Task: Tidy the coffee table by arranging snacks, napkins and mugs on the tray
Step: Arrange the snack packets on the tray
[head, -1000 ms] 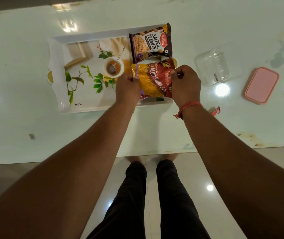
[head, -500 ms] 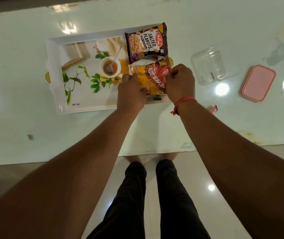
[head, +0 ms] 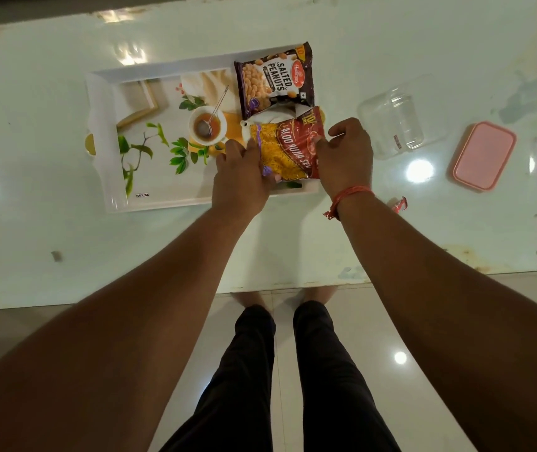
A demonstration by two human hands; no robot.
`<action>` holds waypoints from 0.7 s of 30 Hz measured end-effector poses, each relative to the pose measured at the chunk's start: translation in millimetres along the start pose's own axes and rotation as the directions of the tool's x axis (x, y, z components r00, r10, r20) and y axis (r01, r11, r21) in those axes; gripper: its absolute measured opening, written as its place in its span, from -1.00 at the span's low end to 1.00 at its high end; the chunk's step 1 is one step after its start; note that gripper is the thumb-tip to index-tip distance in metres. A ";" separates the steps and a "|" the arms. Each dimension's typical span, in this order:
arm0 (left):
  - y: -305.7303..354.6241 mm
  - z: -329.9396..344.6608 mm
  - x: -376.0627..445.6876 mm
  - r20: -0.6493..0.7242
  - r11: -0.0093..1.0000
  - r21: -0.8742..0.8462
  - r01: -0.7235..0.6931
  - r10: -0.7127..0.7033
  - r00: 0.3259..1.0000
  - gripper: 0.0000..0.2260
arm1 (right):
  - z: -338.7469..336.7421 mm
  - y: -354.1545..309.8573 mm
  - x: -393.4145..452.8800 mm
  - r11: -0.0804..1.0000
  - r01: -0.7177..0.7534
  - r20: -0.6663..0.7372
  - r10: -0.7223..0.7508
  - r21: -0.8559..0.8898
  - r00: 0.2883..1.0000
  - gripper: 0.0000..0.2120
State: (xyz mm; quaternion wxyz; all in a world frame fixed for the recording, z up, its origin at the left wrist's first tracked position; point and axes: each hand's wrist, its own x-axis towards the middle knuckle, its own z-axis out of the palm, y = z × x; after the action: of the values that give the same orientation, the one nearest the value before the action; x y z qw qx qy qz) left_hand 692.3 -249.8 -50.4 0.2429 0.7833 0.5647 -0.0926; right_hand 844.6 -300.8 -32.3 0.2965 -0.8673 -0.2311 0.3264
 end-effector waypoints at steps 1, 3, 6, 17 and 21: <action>-1.6 -1.4 -1.0 -0.014 1.000 -0.017 0.009 -0.009 1.000 -0.34 | -0.5 -0.4 -2.9 0.998 0.051 -0.029 -0.051 -0.025 0.998 -0.77; -4.0 -6.8 -4.9 -0.064 0.999 -0.035 0.015 -0.017 0.998 -0.35 | -1.9 -1.5 -11.1 0.972 0.196 -0.091 -0.209 -0.128 0.974 -0.74; -9.3 -18.8 -14.8 -0.118 1.000 0.015 0.008 -0.006 0.993 -0.37 | -1.8 -9.7 -27.2 0.872 0.359 -0.056 -0.399 -0.331 0.915 -0.65; -106.1 -98.2 -65.9 -0.131 0.979 0.178 0.098 -0.075 0.989 -0.26 | 35.7 -81.1 -80.3 0.547 0.647 0.471 -0.443 -0.532 0.763 -0.31; -175.7 -125.1 -66.6 -0.115 0.980 0.149 0.130 -0.113 0.987 -0.26 | 77.7 -120.1 -92.7 0.460 0.692 0.515 -0.462 -0.557 0.722 -0.29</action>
State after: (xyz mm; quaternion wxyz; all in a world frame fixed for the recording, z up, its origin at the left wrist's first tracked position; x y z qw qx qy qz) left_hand 489.9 -202.1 37.2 0.1444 0.7676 0.6148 -0.1094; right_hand 702.0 -241.5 39.9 -0.0115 -0.7186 -0.6628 0.2101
